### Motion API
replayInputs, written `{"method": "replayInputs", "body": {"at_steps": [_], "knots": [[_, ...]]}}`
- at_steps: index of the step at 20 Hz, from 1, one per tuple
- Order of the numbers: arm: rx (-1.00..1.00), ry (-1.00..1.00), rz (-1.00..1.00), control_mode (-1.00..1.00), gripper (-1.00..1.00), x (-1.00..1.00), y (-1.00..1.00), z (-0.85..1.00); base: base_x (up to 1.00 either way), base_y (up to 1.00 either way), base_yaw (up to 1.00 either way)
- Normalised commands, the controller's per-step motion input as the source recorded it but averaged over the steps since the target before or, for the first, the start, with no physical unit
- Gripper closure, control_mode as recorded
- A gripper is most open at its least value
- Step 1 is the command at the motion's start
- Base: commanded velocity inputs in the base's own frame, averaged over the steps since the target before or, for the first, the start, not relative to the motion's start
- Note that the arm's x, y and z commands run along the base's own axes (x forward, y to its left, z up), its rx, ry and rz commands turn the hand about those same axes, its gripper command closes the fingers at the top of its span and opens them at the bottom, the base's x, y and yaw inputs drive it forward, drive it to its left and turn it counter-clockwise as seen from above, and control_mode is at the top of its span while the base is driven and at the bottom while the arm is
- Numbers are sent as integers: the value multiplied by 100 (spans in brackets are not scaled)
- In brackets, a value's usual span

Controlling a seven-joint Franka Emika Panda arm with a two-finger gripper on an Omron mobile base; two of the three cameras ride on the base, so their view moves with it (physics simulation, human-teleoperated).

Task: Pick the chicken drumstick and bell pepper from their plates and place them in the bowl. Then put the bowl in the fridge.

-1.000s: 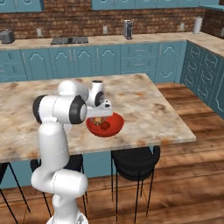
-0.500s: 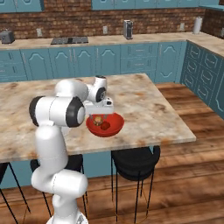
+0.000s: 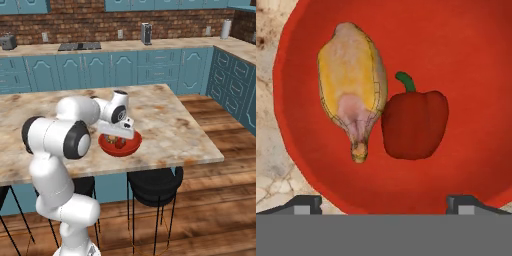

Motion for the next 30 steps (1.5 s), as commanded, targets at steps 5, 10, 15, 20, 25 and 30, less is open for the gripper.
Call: {"method": "replayInputs", "body": {"at_steps": [5, 10, 15, 20, 25, 30], "knots": [[0, 0, -32, -100, -100, -51, -31, 17, 0, 0, 0], [0, -1, -39, -100, -100, -29, -32, -4, 0, 0, 0], [4, -1, -33, -100, -100, -2, -13, -26, 0, 0, 0], [9, -5, -21, -100, -100, 10, -5, -17, 0, 0, 0], [1, -10, -14, -100, -100, 20, -6, -24, 0, 0, 0], [0, -2, -9, -100, -100, 32, -6, -19, 0, 0, 0]]}}
